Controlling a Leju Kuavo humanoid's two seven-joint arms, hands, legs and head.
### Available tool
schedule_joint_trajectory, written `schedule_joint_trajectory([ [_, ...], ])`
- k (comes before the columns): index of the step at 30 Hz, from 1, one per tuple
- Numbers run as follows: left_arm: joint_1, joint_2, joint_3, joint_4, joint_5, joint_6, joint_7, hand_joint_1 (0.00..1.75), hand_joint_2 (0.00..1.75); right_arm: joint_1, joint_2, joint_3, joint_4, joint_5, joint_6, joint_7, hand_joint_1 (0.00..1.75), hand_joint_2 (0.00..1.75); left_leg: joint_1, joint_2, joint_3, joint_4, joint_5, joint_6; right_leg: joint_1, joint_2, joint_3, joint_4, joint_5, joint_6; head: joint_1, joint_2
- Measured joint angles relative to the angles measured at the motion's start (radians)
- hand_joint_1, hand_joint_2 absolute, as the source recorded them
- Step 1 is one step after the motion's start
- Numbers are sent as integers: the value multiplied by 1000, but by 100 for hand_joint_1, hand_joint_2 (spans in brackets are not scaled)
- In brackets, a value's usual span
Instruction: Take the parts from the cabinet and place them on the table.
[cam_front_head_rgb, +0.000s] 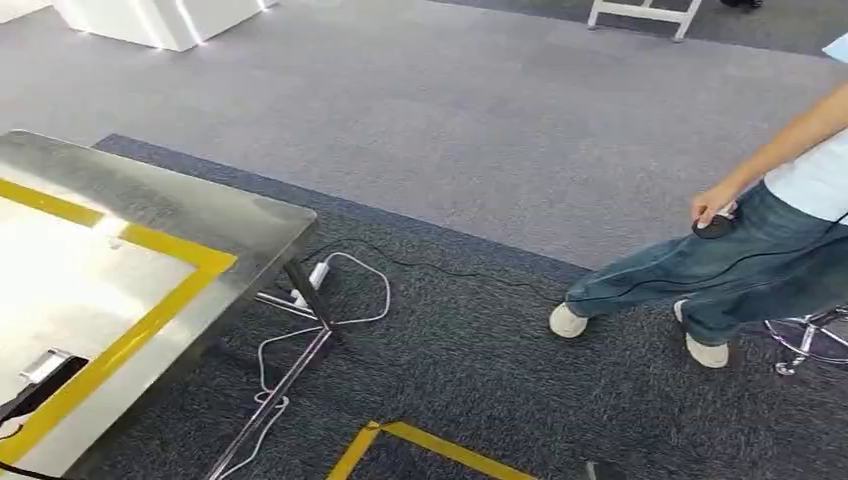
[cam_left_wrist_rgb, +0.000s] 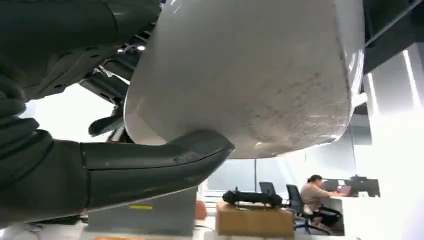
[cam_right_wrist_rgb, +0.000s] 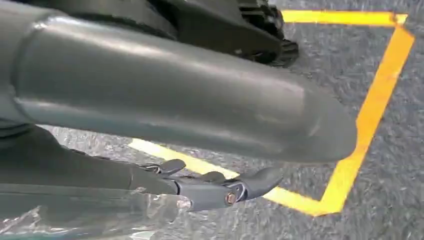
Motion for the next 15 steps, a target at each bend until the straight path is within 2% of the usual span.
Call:
schedule_joint_trajectory([
  [1, -3, 0, -1, 0, -2, 0, 0, 168, 175, 3, 0, 0, 0, 0, 0, 0, 0, 0, 1, 20, -39, 86, -46, -4, 2, -16, -1, 0, -1, -1, 0, 0],
  [2, -1, -1, -1, 0, -2, 0, 0, 168, 175, 5, 0, 0, 0, 0, 0, 0, 0, 0, 1, 28, -79, 174, -83, -6, 3, -31, -1, 0, -3, -3, 0, 0],
  [3, 1, -2, -1, 1, -2, 0, 0, 168, 175, 5, 0, 0, 0, 0, 0, 0, 0, 0, 1, 29, -103, 226, -97, -8, 3, -45, -2, 1, -3, -3, 0, 0],
  [4, 1, -2, -1, 2, -3, -1, 0, 168, 175, 5, 0, 0, 0, 0, 0, 0, 0, 0, 1, 29, -104, 230, -87, -10, 3, -57, -1, 1, -4, -3, 0, 0],
  [5, 1, -2, -1, 3, -4, -1, 0, 168, 175, 5, 0, 0, 0, 0, 0, 0, 0, 0, 1, 31, -84, 195, -58, -11, 3, -70, -1, 1, -5, -2, 0, 0],
  [6, 1, -2, 0, 3, -4, -1, 0, 168, 175, 3, 0, 0, 0, 0, 1, -1, 0, 0, 1, 39, -43, 119, -15, -11, 3, -83, 1, 1, -7, 0, 0, 0],
  [7, 1, -1, 0, 3, -4, -2, 0, 168, 175, 2, 0, 0, 0, 0, 1, -1, 0, 0, 1, 64, 13, 17, 28, -10, 3, -94, 4, 1, -9, 4, 0, 0],
  [8, 0, 0, 0, 2, -4, -2, 0, 168, 175, 2, 0, 0, 0, 0, 2, -1, 0, 0, -1, 117, 55, -53, 46, -9, 7, -103, 9, 3, -12, 9, 0, 0],
  [9, -6, 1, -1, 3, -5, -4, 0, 168, 175, 1, 0, 0, 0, 0, 1, -3, 0, 0, -8, 119, 62, -79, 37, 0, 15, -112, 6, 12, -20, 16, -4, 0],
  [10, -4, 1, -1, 3, -5, -4, 0, 168, 175, 1, 0, 0, 0, 0, 1, -3, 0, 0, -7, 106, 58, -76, 38, 11, 17, -121, 9, 9, -20, 19, 3, 0],
  [12, 0, 1, 0, 3, -6, -4, 0, 168, 175, 0, 0, 0, 0, 0, 0, -3, 0, 0, -12, 82, 53, -74, 37, 23, 14, -145, 15, 6, -21, 25, 2, 0],
  [13, 0, 2, 0, 3, -6, -4, 0, 168, 175, -1, 0, 0, 0, 0, 0, -3, 0, 0, -7, 68, 56, -77, 42, 30, 13, -155, 17, 7, -27, 33, 1, 0],
  [14, 0, 2, 1, 3, -7, -3, 0, 168, 175, -2, 0, 0, 0, 1, 0, -4, 0, 0, -3, 58, 56, -78, 43, 35, 9, -108, 7, 26, -44, 42, 4, 0],
  [15, -3, 3, 0, 3, -8, -3, 0, 168, 175, -3, 0, 0, 0, 0, 0, -5, 0, 0, -1, 49, 56, -78, 44, 40, 6, -60, -17, 82, -78, 45, 8, 0],
])
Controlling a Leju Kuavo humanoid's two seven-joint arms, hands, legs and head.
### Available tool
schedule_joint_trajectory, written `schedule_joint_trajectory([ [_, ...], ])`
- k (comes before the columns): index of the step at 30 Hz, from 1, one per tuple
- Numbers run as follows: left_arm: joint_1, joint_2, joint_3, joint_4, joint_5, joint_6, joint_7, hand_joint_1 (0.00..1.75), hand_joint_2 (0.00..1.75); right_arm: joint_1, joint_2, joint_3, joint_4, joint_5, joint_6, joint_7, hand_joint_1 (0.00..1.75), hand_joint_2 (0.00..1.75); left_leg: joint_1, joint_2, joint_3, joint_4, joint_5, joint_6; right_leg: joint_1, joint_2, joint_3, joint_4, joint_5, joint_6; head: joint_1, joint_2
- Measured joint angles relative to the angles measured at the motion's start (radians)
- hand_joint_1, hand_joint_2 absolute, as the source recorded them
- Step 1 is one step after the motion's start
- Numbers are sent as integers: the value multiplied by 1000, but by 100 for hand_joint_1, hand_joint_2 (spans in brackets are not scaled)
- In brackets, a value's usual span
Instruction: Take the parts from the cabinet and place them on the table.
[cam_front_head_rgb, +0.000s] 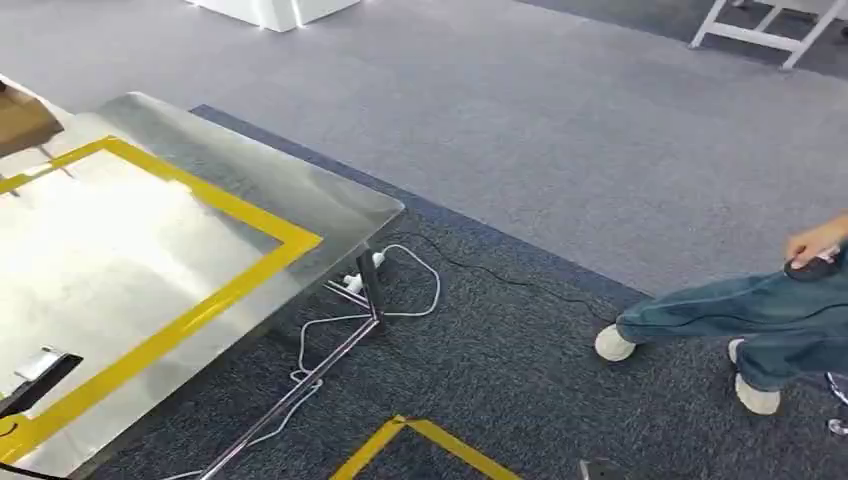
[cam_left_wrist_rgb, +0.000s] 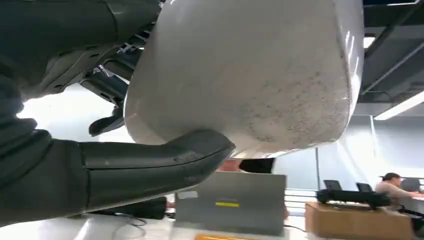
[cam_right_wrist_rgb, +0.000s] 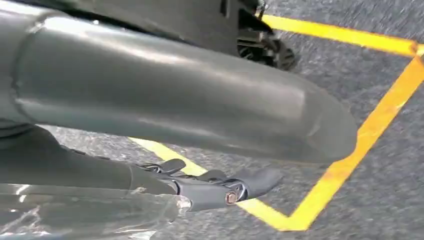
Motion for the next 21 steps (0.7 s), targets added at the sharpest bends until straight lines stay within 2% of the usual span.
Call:
schedule_joint_trajectory([
  [1, -1, -1, -1, 0, 0, 0, 0, 168, 175, 2, 0, 0, 0, 0, 0, 0, 0, 0, 1, -9, -1, 0, 1, 3, 0, 23, -38, 81, -39, 3, 3, 0],
  [2, -1, -1, -1, 0, 0, 0, 0, 168, 175, 3, 0, 0, 0, 0, 0, 0, 0, 0, 1, -22, -3, 0, 1, 6, -1, 35, -86, 178, -78, 5, 4, 0],
  [3, -1, -1, -2, 1, 0, 0, 0, 168, 175, 6, 0, 0, 0, 0, 0, 0, 0, 0, 0, -34, -3, 0, 2, 6, -1, 37, -119, 239, -94, 6, 3, 0],
  [4, -1, -2, -1, 2, 0, 0, 0, 168, 175, 9, 0, 0, 0, 0, 0, 0, 0, 0, 0, -48, -3, 1, 2, 6, -1, 38, -132, 256, -86, 6, 3, 0],
  [5, -1, -2, -1, 3, 0, 0, 0, 168, 175, 9, 0, 0, 0, 0, 0, 0, 0, 0, 0, -63, -2, 1, 2, 6, -1, 39, -123, 227, -54, 5, 3, 0],
  [6, -1, -2, -1, 5, 0, 0, 0, 168, 175, 8, 0, 0, 0, 0, 0, 0, 0, 0, 0, -77, -2, 1, 2, 5, -2, 42, -95, 160, -9, 2, 3, 0],
  [7, -1, -2, -1, 5, -1, 0, 0, 168, 175, 6, 0, 0, 0, 0, 0, 0, 0, 0, 1, -90, -1, 2, 3, 3, -4, 57, -56, 74, 39, -1, 3, 0],
  [8, -2, -2, -1, 5, -1, 0, 0, 168, 175, 4, 0, 0, 0, 0, 0, 0, 0, 0, 3, -102, -2, 2, 4, -1, -9, 102, -20, -3, 71, -3, 3, 0],
  [9, -5, -2, -1, 5, -1, 2, 0, 168, 175, 5, 0, 0, 0, 0, 0, 0, 0, 0, -1, -110, -6, 4, 4, -7, -10, 137, -8, -37, 69, -7, 4, 0],
  [10, -6, -2, -2, 6, -2, 2, 0, 168, 175, 3, 0, 0, 0, -1, 0, -1, 0, 0, -1, -125, -15, 12, 5, -13, -15, 130, 15, -63, 55, -9, 1, 0],
  [12, -3, 1, 0, 6, -3, 5, 0, 168, 175, 3, 0, 0, 0, -3, 1, -2, 0, 0, 7, -147, -22, 4, 15, -29, -7, 111, 9, -55, 57, -19, 3, 0],
  [13, 1, 2, 0, 6, -5, 5, 0, 168, 175, 3, 0, 0, 0, -3, 1, -2, 0, 0, 8, -159, -24, 3, 17, -35, -8, 100, 10, -59, 60, -25, 2, 0],
  [14, 4, 4, 0, 6, -4, 5, 0, 168, 175, 1, 0, 0, 0, -3, 0, -2, 0, 0, 8, -140, -26, 9, 11, -38, -14, 84, 13, -67, 66, -33, 2, 0],
  [15, 1, 7, 2, 6, -4, 5, 0, 168, 175, 0, 0, 0, 0, -3, 0, -4, 0, 0, 0, -70, -43, 44, -19, -42, -11, 74, 15, -71, 67, -40, -8, 0],
  [16, -5, 8, 1, 7, -4, 5, 0, 168, 175, 1, 0, 0, 0, -4, 0, -5, 0, 0, -1, -38, -75, 110, -60, -46, -8, 60, 13, -71, 67, -44, -10, 0],
  [17, -7, 8, 0, 7, -4, 5, 0, 168, 175, 3, 0, 0, 0, -5, 0, -5, 0, 0, 0, -24, -115, 198, -103, -48, -6, 45, 13, -71, 65, -47, -11, 0],
  [18, -5, 8, -1, 8, -4, 5, 0, 168, 175, 5, 0, 0, 0, -5, 0, -5, 0, 0, 1, -19, -151, 279, -135, -49, -5, 31, 12, -70, 64, -48, -10, 0],
  [19, -3, 8, -1, 10, -4, 5, 0, 168, 175, 6, 0, 0, 0, -7, 0, -5, 0, 0, 1, -19, -168, 321, -143, -51, -4, 17, 12, -70, 64, -49, -11, 0],
  [20, -2, 8, 0, 12, -4, 5, 0, 168, 175, 6, 0, 0, 0, -7, 1, -5, 0, 0, 1, -19, -160, 314, -127, -51, -4, 5, 13, -70, 64, -48, -11, 0],
  [21, -2, 8, 0, 13, -4, 5, 0, 168, 175, 5, 0, 0, 0, -7, 1, -5, 0, 0, 1, -16, -128, 257, -90, -51, -4, -9, 14, -70, 63, -48, -11, 0],
])
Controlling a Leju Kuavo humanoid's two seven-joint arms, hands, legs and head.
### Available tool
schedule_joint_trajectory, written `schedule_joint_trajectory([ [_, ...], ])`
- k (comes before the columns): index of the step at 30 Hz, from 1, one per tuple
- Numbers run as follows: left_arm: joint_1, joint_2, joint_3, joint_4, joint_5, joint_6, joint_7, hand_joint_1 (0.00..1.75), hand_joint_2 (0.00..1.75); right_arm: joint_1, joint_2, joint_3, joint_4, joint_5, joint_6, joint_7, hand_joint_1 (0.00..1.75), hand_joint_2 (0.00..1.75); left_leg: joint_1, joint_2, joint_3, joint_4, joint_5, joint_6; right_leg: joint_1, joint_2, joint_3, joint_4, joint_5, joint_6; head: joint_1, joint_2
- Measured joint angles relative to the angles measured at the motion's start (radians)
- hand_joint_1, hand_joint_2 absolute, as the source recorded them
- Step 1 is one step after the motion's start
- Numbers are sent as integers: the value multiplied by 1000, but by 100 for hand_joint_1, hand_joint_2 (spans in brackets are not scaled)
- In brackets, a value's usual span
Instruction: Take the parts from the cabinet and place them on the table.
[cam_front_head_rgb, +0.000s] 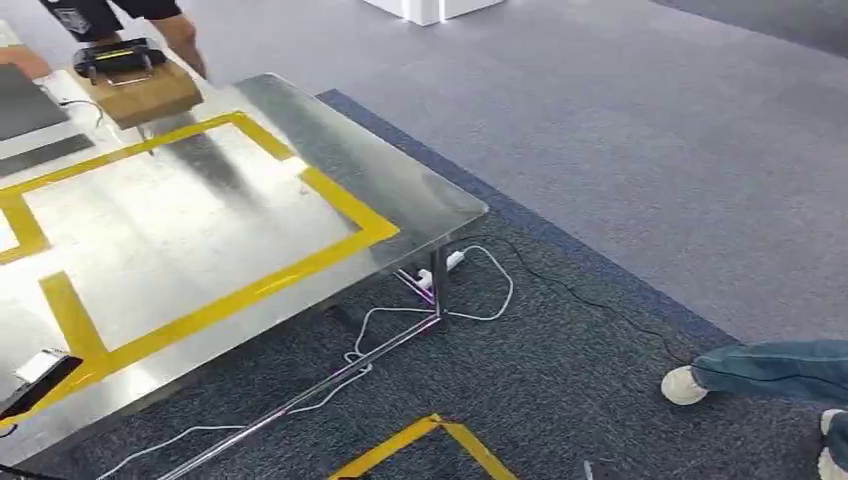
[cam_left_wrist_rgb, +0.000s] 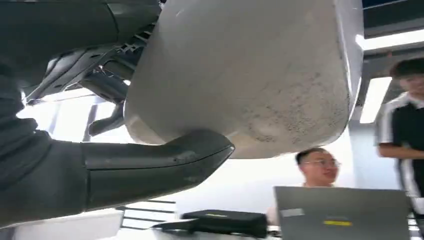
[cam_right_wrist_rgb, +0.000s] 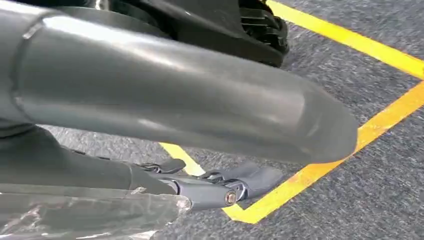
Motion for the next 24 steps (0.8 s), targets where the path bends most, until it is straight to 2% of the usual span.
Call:
schedule_joint_trajectory([
  [1, 0, 1, 0, 0, 0, 0, 0, 168, 175, -2, 0, 0, 0, 0, 0, 0, 0, 0, 0, 9, 47, -85, 40, 1, 0, -12, 2, 0, -1, 1, 0, 0],
  [2, 0, 3, 0, 0, 0, 0, 0, 168, 175, -3, 0, 0, 0, 0, 0, 0, 0, 0, 0, 36, 100, -177, 74, 1, 0, -21, 5, 0, -3, 5, 0, 0],
  [3, -2, 4, 0, 0, 0, 0, 0, 168, 175, -3, 0, 0, 0, 0, 0, 0, 0, 0, -5, 89, 136, -242, 76, -1, 8, -30, 6, 2, -6, 11, -2, 0],
  [4, -7, 5, 0, 0, 0, 1, 0, 168, 175, -3, 0, 0, 0, 0, 0, 0, 0, 0, -6, 71, 135, -251, 77, 15, 13, -37, 4, 8, -11, 17, -2, 0],
  [7, 3, 6, 1, 2, 0, 3, 0, 168, 175, -4, 0, 0, 0, 0, 0, -2, 0, 0, -11, 41, 130, -251, 77, 32, 12, -67, 15, 0, -12, 28, 1, 0],
  [8, 3, 7, 1, 2, -1, 5, -3, 168, 175, -4, 0, 0, 0, -1, 0, -3, 0, 0, -3, 34, 131, -255, 82, 41, 7, -51, 7, 5, -18, 39, 0, 0],
  [9, 2, 8, 1, 2, -2, 8, -5, 168, 175, -4, 0, 0, 0, -3, 0, -7, 0, 0, -1, 31, 131, -255, 82, 45, 7, -2, -2, 32, -38, 46, 5, 0],
  [10, 2, 9, -1, 2, -4, 9, -8, 168, 175, -4, 0, 0, 0, -10, 0, -8, 0, 0, 0, 24, 131, -255, 83, 50, 6, 30, -28, 94, -75, 48, 7, 0],
  [11, 3, 9, -1, 2, -5, 10, -11, 168, 175, -3, 0, -2, 0, -13, 0, -10, 0, 0, 1, 17, 130, -254, 83, 52, 6, 43, -71, 184, -117, 50, 8, 0],
  [12, 4, 9, -2, 2, -7, 12, -20, 168, 175, -1, 0, -3, 0, -14, 0, -11, 0, 0, 0, 10, 129, -254, 83, 53, 6, 46, -116, 274, -151, 52, 9, 0],
  [13, 6, 9, -3, 2, -10, 13, -29, 168, 175, 1, 0, -3, 0, -14, 1, -12, 0, 0, -1, 5, 129, -254, 83, 53, 6, 46, -145, 326, -162, 50, 8, 0],
  [14, 7, 10, -4, 3, -13, 14, -37, 168, 175, 3, 0, -3, 0, -14, 4, -12, 0, 0, -1, -1, 130, -253, 83, 53, 6, 46, -149, 324, -147, 48, 8, 0],
  [15, 8, 12, -6, 5, -14, 14, -43, 168, 175, 2, 0, -3, 0, -13, 5, -12, 0, 0, -1, -6, 131, -253, 83, 53, 6, 46, -132, 279, -112, 46, 8, 0],
  [17, 8, 15, -9, 7, -15, 14, -48, 168, 175, 0, 0, -3, 0, -12, 9, -12, 0, 0, 1, -14, 135, -253, 82, 51, 5, 49, -45, 92, -13, 40, 8, 0],
  [18, 8, 18, -10, 7, -14, 14, -48, 168, 175, -2, 0, -3, 0, -12, 11, -13, 0, 0, 1, -16, 135, -253, 81, 47, 3, 60, -12, 17, -1, 40, 9, 0],
  [19, 8, 21, -10, 7, -14, 14, -48, 168, 175, -4, 0, -3, 0, -11, 11, -13, 0, 0, -5, -20, 131, -248, 80, 40, 5, 65, -2, 5, -5, 37, 8, 0],
  [20, 8, 24, -11, 8, -14, 14, -49, 168, 175, -4, 0, -3, 0, -11, 11, -14, 0, 0, -7, -20, 127, -245, 80, 44, 0, 63, -2, 3, 3, 38, 6, 0],
  [21, 8, 26, -11, 8, -14, 14, -49, 168, 175, -3, 2, -3, 0, -11, 11, -14, 0, 0, -7, -20, 126, -247, 87, 59, 1, 63, -4, 3, 4, 42, 6, 0],
  [23, 8, 29, -15, 9, -14, 14, -51, 168, 175, -1, 2, -5, 0, -11, 10, -15, 0, 0, -6, -20, 128, -254, 89, 57, 4, 64, -6, 3, 6, 39, 6, 0],
  [24, 7, 32, -18, 9, -15, 11, -55, 168, 175, -2, 2, -5, 0, -10, 13, -15, 0, 0, -5, -19, 128, -258, 91, 54, 6, 65, -8, 3, 5, 32, 6, 0],
])
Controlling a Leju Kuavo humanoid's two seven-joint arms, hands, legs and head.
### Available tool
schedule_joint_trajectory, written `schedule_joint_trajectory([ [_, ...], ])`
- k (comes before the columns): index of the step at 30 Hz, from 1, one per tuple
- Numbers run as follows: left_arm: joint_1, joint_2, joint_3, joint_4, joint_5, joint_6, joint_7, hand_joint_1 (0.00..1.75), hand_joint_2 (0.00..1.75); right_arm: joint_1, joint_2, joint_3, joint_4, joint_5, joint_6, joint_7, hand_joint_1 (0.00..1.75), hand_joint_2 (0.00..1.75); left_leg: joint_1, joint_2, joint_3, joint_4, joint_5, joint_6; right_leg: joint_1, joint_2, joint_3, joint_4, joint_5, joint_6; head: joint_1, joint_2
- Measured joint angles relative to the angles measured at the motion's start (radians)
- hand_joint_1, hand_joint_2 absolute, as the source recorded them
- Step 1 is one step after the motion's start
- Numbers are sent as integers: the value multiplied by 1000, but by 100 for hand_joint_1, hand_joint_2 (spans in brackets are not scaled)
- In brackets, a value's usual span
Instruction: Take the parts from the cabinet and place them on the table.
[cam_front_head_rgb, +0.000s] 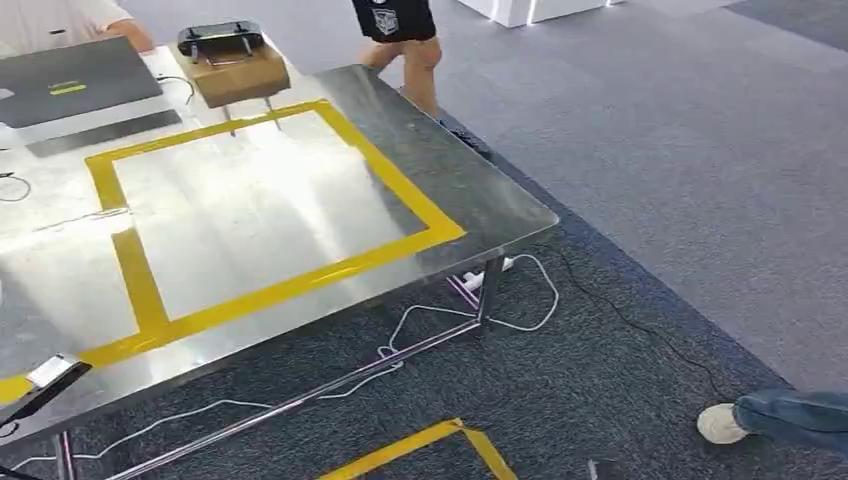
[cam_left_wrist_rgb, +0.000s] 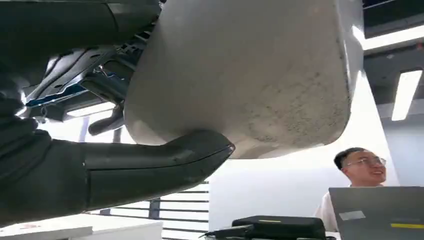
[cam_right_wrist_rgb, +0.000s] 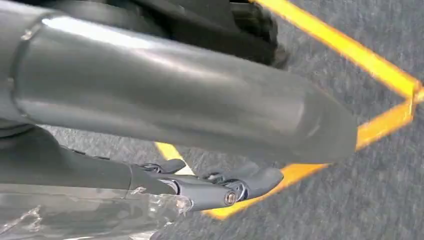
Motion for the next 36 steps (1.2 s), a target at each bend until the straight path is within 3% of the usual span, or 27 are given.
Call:
schedule_joint_trajectory([
  [5, -16, 28, -45, 26, -23, -32, -14, 168, 175, -2, 0, 0, 0, 6, 17, -3, 0, 0, 3, 0, -1, -9, 8, -24, 3, -1, -6, 1, 3, -11, 0, 0],
  [8, -37, 43, -80, 55, -25, -47, -12, 168, 175, -3, 0, 0, 0, 6, 21, -3, 0, 0, 4, 0, -2, -9, 9, -30, 4, -1, -7, 2, 4, -12, 0, 0],
  [19, -85, 91, -163, 152, -18, -64, 5, 168, 175, -3, 0, 0, 0, 22, 22, -3, 0, 0, 1, 0, -5, -8, 11, -31, 2, -1, -8, 2, 8, -12, 1, 0],
  [36, -88, 115, -203, 204, -10, -119, 40, 168, 175, -3, 0, 0, 0, 23, 26, -3, 0, 0, 1, 0, -6, -8, 11, -31, 2, -1, -9, 2, 8, -12, 1, 0],
])
